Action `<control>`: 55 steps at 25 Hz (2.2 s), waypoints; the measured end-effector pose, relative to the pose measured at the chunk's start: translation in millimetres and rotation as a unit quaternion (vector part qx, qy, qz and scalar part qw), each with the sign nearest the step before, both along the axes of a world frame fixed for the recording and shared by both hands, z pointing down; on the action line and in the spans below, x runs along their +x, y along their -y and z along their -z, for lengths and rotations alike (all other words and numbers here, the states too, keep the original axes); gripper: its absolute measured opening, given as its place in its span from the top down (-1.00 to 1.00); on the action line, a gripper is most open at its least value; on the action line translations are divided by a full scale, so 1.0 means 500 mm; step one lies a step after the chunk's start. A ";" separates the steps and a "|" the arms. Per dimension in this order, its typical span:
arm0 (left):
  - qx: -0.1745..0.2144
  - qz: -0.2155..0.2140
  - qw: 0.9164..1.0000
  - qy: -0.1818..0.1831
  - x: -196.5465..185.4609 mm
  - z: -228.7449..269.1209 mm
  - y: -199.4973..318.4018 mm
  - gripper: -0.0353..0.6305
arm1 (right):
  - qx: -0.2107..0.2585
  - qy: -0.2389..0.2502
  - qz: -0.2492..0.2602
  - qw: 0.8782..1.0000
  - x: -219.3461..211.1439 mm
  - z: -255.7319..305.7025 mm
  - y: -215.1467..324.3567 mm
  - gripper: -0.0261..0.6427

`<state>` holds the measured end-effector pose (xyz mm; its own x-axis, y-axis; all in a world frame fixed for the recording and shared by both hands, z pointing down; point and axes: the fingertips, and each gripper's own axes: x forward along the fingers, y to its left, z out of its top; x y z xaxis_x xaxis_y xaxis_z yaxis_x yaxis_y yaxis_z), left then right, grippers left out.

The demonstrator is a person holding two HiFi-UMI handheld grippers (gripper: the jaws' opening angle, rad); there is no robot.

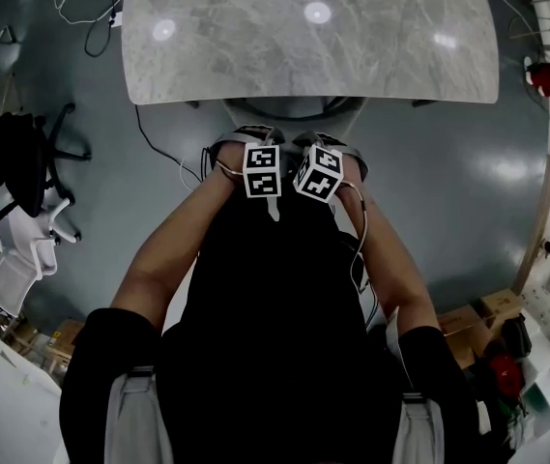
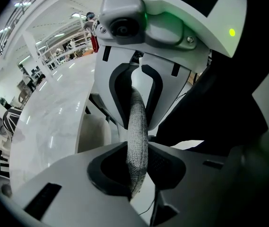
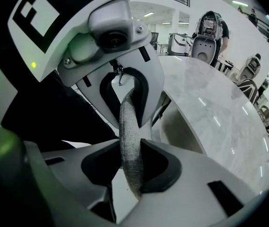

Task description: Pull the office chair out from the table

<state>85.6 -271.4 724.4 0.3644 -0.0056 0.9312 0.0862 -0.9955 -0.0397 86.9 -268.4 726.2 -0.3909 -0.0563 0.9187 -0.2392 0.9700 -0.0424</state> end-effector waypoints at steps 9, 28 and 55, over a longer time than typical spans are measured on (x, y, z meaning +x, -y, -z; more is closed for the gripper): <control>-0.009 0.007 1.000 0.004 -0.003 0.000 -0.021 0.62 | -0.012 0.006 -0.007 1.000 -0.002 -0.001 -0.022 0.58; -0.013 0.027 0.999 0.014 0.006 0.007 -0.020 0.62 | -0.011 0.004 -0.011 1.000 0.010 0.003 -0.016 0.59; -0.030 0.033 0.999 0.020 0.007 0.007 -0.133 0.62 | -0.053 0.026 0.000 0.998 0.006 0.010 -0.135 0.59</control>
